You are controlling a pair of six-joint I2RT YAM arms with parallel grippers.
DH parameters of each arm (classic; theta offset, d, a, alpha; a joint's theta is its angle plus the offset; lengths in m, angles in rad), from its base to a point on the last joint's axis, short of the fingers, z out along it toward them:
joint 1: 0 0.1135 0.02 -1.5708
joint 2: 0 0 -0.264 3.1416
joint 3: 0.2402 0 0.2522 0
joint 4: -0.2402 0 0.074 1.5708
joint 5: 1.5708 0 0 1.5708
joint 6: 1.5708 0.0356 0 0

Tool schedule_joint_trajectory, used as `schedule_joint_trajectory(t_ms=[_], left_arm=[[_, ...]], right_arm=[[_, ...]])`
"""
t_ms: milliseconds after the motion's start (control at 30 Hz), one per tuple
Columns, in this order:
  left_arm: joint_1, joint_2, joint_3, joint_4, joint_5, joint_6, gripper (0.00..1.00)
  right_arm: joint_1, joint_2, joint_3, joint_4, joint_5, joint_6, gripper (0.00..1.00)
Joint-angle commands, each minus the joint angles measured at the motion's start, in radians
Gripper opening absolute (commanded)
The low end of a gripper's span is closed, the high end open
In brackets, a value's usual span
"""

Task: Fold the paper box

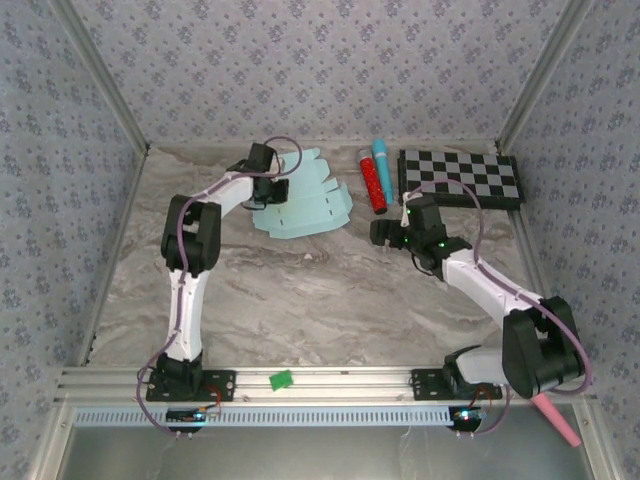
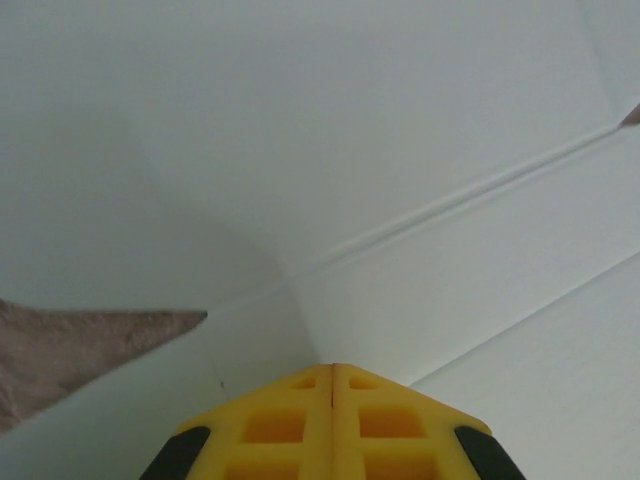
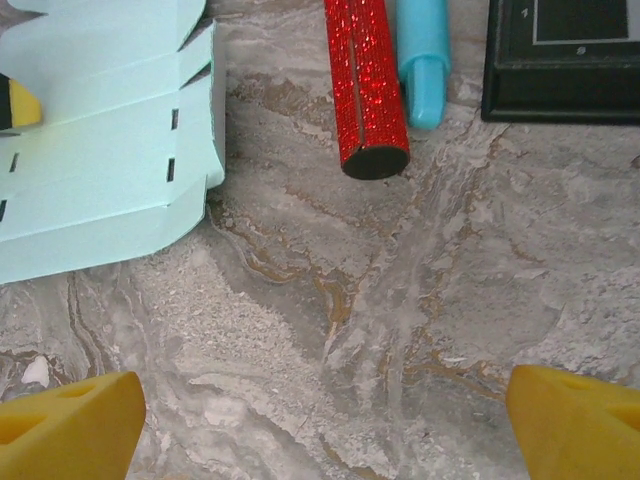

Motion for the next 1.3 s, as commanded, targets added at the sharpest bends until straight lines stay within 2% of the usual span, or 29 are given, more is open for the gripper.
schedule_joint_trajectory(t_ms=[0,233,467,633,767,867,1033,1133,1267], left_arm=[[-0.015,-0.008,0.003,-0.073,-0.001,-0.023,0.0],[-0.035,-0.108,-0.163,-0.082,-0.038,-0.068,0.0],[-0.074,-0.277,-0.417,-0.02,-0.06,-0.242,0.0],[-0.113,-0.396,-0.528,0.01,-0.039,-0.342,0.0],[-0.123,-0.457,-0.514,-0.006,-0.064,-0.329,0.06],[-0.097,-0.452,-0.463,-0.028,-0.116,-0.279,0.07],[-0.014,-0.334,-0.339,-0.017,-0.058,-0.19,0.0],[0.015,-0.26,-0.258,-0.034,-0.05,-0.156,0.0],[0.042,-0.161,-0.161,-0.05,-0.025,-0.124,0.0]], right_arm=[[0.019,0.047,0.06,-0.043,0.023,0.033,0.96],[0.078,0.154,0.145,-0.057,-0.029,0.028,0.94],[0.132,0.27,0.232,-0.064,-0.098,0.039,0.86],[0.183,0.351,0.304,-0.073,-0.149,0.043,0.74],[0.214,0.407,0.355,-0.071,-0.182,0.054,0.62],[0.238,0.453,0.395,-0.053,-0.214,0.078,0.54],[0.281,0.561,0.486,-0.032,-0.222,0.136,0.33],[0.295,0.621,0.526,-0.027,-0.232,0.156,0.19],[0.303,0.684,0.553,-0.023,-0.223,0.182,0.09]])
